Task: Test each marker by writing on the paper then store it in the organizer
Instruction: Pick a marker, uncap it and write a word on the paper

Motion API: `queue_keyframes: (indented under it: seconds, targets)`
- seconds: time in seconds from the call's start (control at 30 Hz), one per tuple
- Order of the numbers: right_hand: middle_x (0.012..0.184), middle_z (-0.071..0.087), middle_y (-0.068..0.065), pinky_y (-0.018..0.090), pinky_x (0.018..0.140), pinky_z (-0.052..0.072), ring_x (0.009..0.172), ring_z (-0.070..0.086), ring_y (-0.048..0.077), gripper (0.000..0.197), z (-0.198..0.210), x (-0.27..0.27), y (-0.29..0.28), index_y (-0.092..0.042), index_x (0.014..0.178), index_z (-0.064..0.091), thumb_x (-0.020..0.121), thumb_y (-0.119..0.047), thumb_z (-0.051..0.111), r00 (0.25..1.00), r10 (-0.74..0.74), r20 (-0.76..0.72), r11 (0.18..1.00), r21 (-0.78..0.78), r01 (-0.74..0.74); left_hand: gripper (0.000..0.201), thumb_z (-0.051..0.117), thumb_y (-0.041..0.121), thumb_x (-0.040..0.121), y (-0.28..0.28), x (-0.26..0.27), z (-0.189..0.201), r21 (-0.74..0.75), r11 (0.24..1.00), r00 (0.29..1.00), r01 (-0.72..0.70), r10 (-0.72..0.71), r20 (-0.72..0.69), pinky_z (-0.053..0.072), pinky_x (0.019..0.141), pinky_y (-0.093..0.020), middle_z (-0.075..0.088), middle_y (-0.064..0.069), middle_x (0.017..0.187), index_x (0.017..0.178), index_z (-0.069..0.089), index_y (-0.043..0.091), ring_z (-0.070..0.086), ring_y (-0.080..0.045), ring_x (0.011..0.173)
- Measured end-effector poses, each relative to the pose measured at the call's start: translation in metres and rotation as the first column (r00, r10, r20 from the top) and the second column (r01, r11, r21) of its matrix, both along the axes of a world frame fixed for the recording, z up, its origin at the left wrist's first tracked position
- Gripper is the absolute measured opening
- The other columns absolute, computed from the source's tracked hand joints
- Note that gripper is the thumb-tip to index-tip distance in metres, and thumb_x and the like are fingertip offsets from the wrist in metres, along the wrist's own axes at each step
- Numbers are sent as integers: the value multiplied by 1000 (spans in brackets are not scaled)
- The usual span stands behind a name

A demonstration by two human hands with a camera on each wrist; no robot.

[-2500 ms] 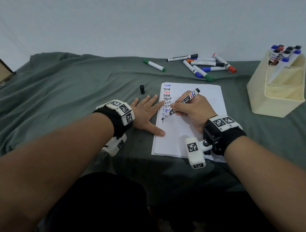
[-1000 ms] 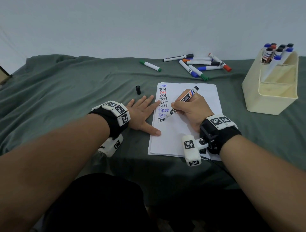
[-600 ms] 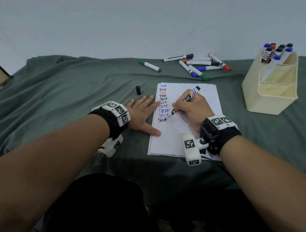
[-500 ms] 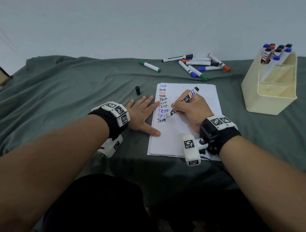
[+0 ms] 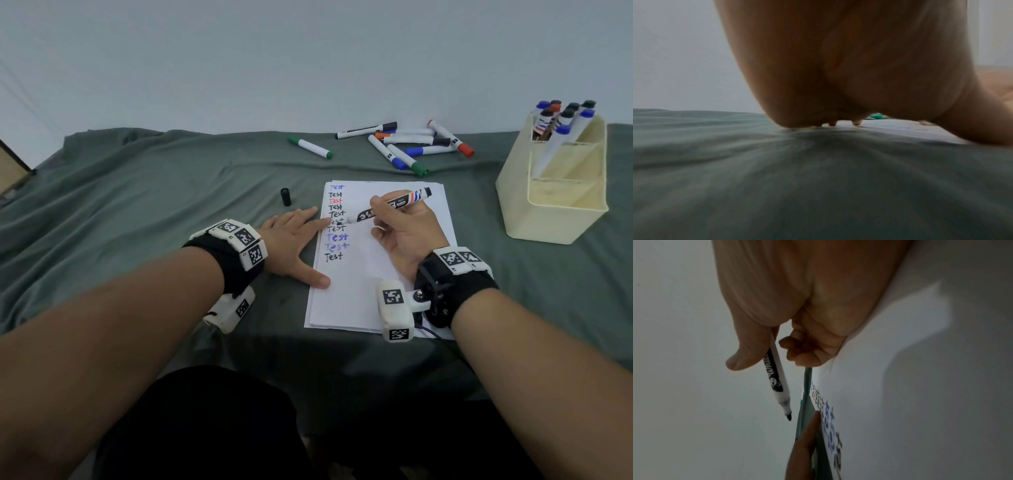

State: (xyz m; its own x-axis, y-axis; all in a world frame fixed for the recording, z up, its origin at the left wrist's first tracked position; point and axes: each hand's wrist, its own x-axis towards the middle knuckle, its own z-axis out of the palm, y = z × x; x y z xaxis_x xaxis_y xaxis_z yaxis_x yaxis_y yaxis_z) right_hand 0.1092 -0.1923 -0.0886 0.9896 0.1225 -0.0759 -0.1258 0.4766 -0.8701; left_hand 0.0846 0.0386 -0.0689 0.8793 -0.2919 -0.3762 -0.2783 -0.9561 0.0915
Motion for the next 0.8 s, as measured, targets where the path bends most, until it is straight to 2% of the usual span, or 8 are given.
queue_keyframes:
  seconds: [0.07, 0.13, 0.2, 0.3, 0.4, 0.5, 0.6, 0.8]
  targets:
    - [68, 58, 0, 24, 53, 45, 59, 51, 12, 17, 0, 0, 0, -17, 84, 62, 84, -10, 78, 1000, -7, -4, 1000, 11, 7, 119, 44, 95, 52, -1, 1, 7, -42, 999, 996, 0, 4, 93, 15, 119, -52, 11, 6, 161, 153, 17, 38, 12, -22, 148]
    - [68, 59, 1, 25, 52, 46, 60, 54, 15, 10, 0, 0, -1, -15, 86, 66, 89, -12, 75, 1000, -4, -15, 1000, 25, 5, 97, 46, 88, 64, -1, 5, 15, -140, 990, 973, 12, 21, 232, 27, 114, -47, 37, 1, 148, 143, 44, 32, 33, -24, 136]
    - [69, 63, 5, 26, 56, 50, 65, 63, 19, 8, 3, 0, -2, -12, 90, 72, 95, -17, 69, 999, 13, -50, 998, 58, -10, 68, 57, 72, 79, 3, 11, 20, -225, 974, 916, 22, 71, 395, 32, 109, -41, 48, -2, 134, 130, 58, 28, 42, -25, 126]
    - [78, 69, 10, 29, 63, 55, 74, 70, 24, 16, 5, -1, -4, -9, 99, 74, 98, -17, 61, 997, 50, -57, 993, 110, -43, 45, 67, 44, 87, 12, 24, 24, -286, 956, 841, -65, 207, 500, 31, 109, -38, 44, -5, 135, 130, 60, 30, 40, -25, 126]
    - [84, 71, 13, 30, 67, 57, 80, 72, 26, 17, 3, -1, -4, -7, 106, 74, 98, -13, 60, 997, 63, -39, 994, 95, -59, 51, 63, 29, 93, 20, 39, 26, -197, 957, 869, -215, 279, 408, 31, 114, -38, 41, -11, 148, 142, 50, 28, 39, -27, 135]
    - [86, 71, 14, 31, 69, 58, 81, 71, 27, 18, 2, 0, -4, -6, 110, 74, 97, -10, 61, 997, 72, -37, 992, 103, -68, 45, 55, 25, 99, 25, 49, 28, -128, 950, 886, -285, 312, 344, 35, 109, -34, 52, -8, 144, 143, 50, 23, 47, -28, 131]
    - [86, 72, 15, 32, 69, 59, 82, 72, 28, 17, 0, 2, -5, -7, 108, 75, 96, -8, 64, 996, 82, -36, 992, 103, -78, 31, 58, 26, 96, 24, 53, 29, -164, 940, 871, -298, 338, 356, 40, 98, -30, 64, -7, 128, 126, 63, 17, 55, -25, 119]
    - [90, 74, 19, 33, 71, 59, 87, 73, 30, 16, -4, 2, -4, -8, 107, 76, 94, -8, 66, 995, 97, -10, 992, 77, -96, 16, 57, 29, 96, 11, 57, 23, -342, 894, 842, -291, 409, 352, 42, 77, -30, 69, 2, 100, 108, 63, 21, 61, -19, 90]
